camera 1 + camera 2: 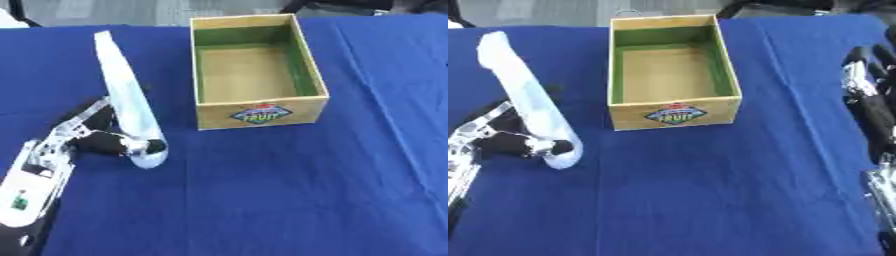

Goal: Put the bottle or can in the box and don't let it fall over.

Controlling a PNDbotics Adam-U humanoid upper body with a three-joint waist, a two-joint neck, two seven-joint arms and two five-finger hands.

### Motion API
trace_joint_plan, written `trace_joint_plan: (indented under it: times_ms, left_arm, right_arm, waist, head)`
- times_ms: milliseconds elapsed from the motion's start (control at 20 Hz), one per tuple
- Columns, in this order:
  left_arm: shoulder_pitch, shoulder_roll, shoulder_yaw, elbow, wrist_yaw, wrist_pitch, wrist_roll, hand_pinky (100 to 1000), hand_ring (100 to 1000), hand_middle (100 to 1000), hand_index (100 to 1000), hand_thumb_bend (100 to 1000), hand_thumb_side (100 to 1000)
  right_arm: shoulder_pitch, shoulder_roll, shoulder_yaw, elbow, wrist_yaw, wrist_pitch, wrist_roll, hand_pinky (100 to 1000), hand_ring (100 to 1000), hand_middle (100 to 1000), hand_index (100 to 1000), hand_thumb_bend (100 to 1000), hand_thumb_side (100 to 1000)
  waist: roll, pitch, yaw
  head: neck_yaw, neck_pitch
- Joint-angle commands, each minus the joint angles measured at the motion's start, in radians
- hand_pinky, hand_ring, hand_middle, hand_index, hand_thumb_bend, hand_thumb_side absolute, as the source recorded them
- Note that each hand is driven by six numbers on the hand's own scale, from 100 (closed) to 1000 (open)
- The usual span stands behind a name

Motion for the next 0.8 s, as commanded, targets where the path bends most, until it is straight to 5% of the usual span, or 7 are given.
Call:
trace_joint_plan:
  times_ms: [50, 300, 800]
  left_arm:
    - [-0.017, 0.000, -0.003, -0.005, -0.010, -0.005, -0.013, 1000, 1000, 1000, 908, 685, 156]
    - [-0.014, -0.003, -0.006, -0.002, 0.004, -0.029, -0.027, 1000, 1000, 1000, 830, 603, 100]
    - [-0.015, -0.005, -0.009, 0.012, 0.051, -0.032, -0.009, 1000, 1000, 1000, 631, 112, 100]
  right_arm:
    - [-0.010, -0.016, -0.004, -0.022, -0.004, 0.004, 0.001, 1000, 1000, 1000, 976, 100, 470]
    - [-0.012, -0.016, -0.007, -0.022, -0.021, -0.006, -0.028, 1000, 992, 1000, 969, 100, 470]
    - [-0.015, -0.017, -0.006, -0.022, -0.028, -0.003, -0.034, 1000, 991, 1000, 968, 100, 470]
  waist:
    - [-0.003, -0.014, -0.001]
    - [-0.003, -0.014, -0.001]
    - [-0.002, -0.015, 0.000]
  head:
    - [0.003, -0.006]
    - [0.006, -0.003]
    - [0.005, -0.006]
